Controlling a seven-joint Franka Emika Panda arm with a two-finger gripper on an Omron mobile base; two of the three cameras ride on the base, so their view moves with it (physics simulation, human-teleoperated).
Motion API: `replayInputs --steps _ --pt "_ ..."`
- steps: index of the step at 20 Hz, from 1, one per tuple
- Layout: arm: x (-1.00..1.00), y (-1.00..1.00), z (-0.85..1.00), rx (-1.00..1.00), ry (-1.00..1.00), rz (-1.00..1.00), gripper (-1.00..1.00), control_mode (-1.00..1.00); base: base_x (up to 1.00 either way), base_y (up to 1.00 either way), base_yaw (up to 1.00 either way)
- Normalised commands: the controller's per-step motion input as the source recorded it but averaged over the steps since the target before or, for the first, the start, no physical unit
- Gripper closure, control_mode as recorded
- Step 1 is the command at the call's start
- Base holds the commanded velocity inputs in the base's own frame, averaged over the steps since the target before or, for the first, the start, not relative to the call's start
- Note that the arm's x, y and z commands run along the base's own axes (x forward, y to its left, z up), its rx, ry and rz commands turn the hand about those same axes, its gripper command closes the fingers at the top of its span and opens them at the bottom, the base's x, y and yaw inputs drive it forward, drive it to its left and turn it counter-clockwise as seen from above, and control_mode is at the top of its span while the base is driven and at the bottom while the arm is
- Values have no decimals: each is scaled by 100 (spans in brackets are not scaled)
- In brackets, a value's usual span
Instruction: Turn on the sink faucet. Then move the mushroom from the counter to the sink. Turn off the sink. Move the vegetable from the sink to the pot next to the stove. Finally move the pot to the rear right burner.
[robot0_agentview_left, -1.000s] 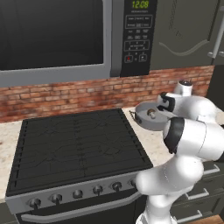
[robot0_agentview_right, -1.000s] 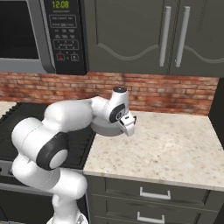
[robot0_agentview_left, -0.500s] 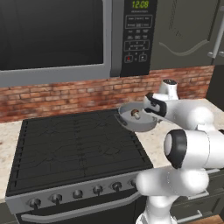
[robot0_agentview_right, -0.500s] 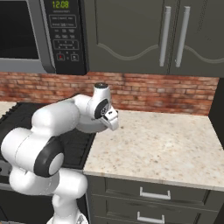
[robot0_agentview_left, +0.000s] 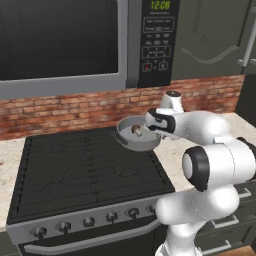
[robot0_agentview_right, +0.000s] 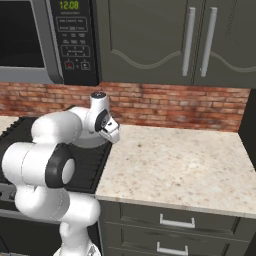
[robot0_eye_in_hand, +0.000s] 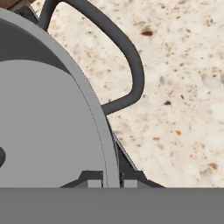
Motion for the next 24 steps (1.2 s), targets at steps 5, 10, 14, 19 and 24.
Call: replayInputs --steps 5,10,14,19,24 --pt "52 57 0 0 0 1 100 -100 0 0 0" --pt "48 35 -1 0 4 0 100 -100 0 0 0" --pt "38 21 -6 0 5 0 100 -100 0 0 0" --pt "34 13 -9 0 4 0 100 -100 0 0 0" --pt "28 14 -11 0 3 0 100 -100 0 0 0"
